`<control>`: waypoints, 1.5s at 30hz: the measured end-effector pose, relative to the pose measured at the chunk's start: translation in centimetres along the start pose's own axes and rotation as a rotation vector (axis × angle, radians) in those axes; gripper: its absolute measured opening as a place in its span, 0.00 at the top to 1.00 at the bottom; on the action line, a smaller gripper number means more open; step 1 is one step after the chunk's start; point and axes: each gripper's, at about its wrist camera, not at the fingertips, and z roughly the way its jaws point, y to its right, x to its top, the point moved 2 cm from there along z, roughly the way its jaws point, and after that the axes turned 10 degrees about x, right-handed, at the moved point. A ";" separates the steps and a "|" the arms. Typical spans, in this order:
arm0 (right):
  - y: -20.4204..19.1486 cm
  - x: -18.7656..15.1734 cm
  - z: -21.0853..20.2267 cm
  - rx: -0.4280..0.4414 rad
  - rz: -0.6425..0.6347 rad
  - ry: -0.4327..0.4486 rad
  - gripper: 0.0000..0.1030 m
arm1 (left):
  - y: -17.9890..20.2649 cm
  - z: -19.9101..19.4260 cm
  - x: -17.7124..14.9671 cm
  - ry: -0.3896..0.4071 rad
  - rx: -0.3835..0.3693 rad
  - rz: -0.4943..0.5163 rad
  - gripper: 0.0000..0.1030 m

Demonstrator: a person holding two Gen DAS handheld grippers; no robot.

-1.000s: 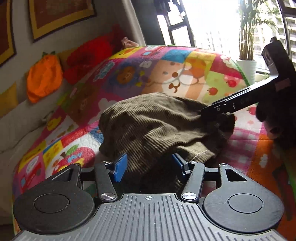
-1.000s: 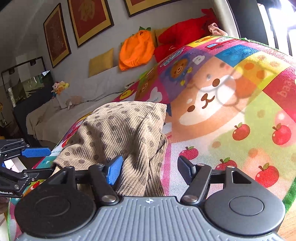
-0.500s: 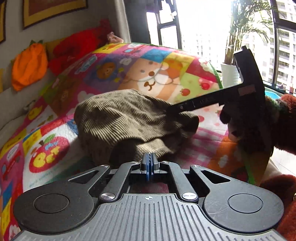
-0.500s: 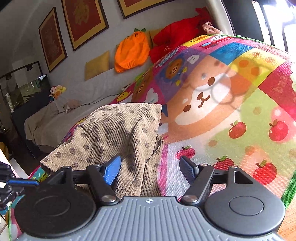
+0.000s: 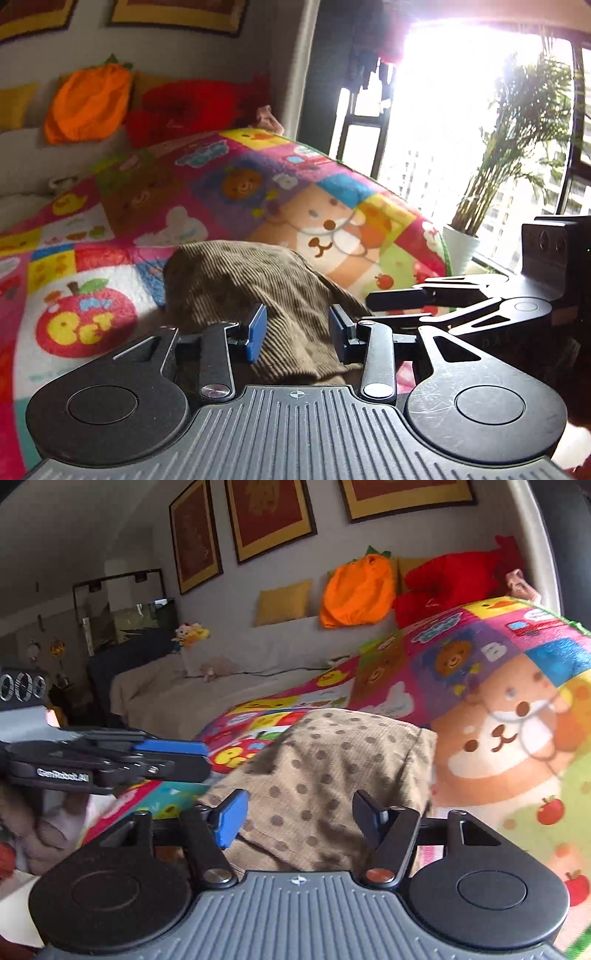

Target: Fold clothes

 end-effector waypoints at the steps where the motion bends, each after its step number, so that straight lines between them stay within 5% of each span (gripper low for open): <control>1: 0.3 -0.2 0.6 -0.007 0.002 -0.029 0.43 | -0.1 1.0 -0.5 -0.052 0.004 -0.009 0.61; 3: 1.5 -1.0 1.8 -0.074 -0.011 -0.114 0.45 | -0.1 2.7 -2.1 -0.154 0.034 0.000 0.62; 6: 3.6 -1.9 1.8 -0.171 -0.019 -0.203 0.49 | 0.1 2.7 -3.5 -0.181 0.046 0.066 0.59; 11: 4.1 2.2 -0.6 -0.180 -0.065 -0.131 0.43 | -0.7 0.3 0.2 -0.100 -0.083 -0.014 0.44; 16: 4.3 3.7 3.3 -0.128 -0.058 -0.149 0.43 | -1.8 1.8 5.5 0.033 -0.072 -0.012 0.39; 23: 5.6 2.9 9.1 -0.096 -0.041 -0.223 0.39 | -6.1 12.9 6.0 -0.212 0.022 -0.137 0.44; 28: 7.8 4.5 6.8 -0.089 0.071 -0.148 0.39 | -6.6 13.0 6.1 -0.207 -0.019 -0.155 0.39; 32: 9.4 7.2 6.9 -0.199 0.047 -0.088 0.39 | -6.3 12.8 5.9 -0.197 -0.016 -0.131 0.37; 41: 10.9 5.3 11.6 -0.317 -0.058 -0.186 0.35 | -6.3 12.9 5.8 -0.193 -0.024 -0.125 0.36; 45: 9.6 5.1 9.9 -0.313 -0.092 -0.187 0.35 | -6.3 12.9 5.8 -0.191 -0.023 -0.123 0.36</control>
